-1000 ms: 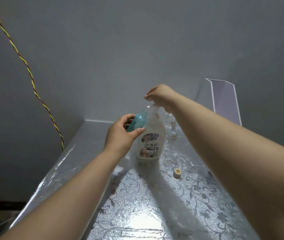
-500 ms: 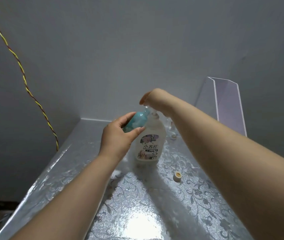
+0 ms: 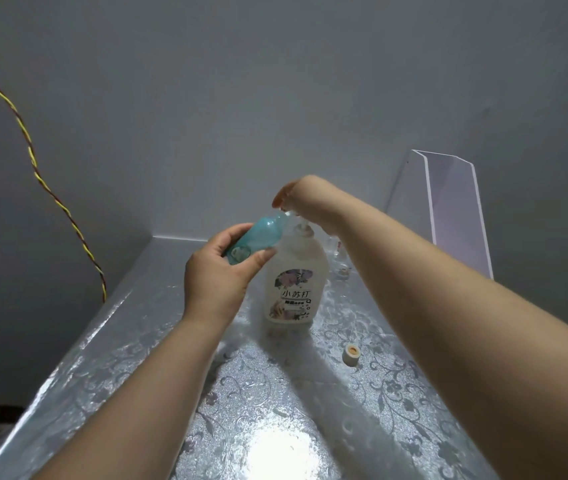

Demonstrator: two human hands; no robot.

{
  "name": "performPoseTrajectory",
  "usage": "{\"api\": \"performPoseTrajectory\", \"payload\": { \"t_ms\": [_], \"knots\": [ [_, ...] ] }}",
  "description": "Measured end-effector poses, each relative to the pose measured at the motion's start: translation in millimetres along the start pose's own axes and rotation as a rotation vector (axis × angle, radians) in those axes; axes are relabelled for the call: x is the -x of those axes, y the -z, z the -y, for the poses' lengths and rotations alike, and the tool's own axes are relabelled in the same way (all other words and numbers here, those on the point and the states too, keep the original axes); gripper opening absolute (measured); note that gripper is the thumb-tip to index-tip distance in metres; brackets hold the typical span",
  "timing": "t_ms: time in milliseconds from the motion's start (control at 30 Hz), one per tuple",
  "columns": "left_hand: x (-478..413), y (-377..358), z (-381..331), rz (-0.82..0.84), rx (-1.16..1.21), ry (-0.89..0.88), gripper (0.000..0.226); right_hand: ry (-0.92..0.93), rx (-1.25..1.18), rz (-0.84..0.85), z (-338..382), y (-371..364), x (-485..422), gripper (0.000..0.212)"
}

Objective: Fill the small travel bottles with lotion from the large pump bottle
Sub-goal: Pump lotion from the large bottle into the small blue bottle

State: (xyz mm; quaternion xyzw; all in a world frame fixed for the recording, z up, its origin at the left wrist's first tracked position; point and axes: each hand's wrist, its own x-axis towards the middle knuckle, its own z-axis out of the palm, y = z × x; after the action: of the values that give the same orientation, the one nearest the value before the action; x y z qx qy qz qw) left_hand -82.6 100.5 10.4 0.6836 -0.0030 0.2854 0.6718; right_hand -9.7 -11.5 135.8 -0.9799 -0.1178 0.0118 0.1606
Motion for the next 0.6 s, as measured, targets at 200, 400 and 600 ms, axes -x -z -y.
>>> {"api": "performPoseTrajectory", "payload": {
  "t_ms": [200,400,600],
  "knots": [
    [-0.8,-2.5,-2.8,0.004,0.006,0.007,0.051,-0.008,-0.194,-0.013,-5.3,0.5,3.8,0.035],
    [8.3,3.2,6.0,-0.047,0.110,0.014,0.052,0.017,-0.311,-0.022,-10.0,-3.0,4.2,0.032],
    [9.6,5.2,11.6,-0.092,0.141,-0.023,0.052,-0.038,-0.323,0.005,-10.7,-11.3,3.6,0.034]
  ]
}}
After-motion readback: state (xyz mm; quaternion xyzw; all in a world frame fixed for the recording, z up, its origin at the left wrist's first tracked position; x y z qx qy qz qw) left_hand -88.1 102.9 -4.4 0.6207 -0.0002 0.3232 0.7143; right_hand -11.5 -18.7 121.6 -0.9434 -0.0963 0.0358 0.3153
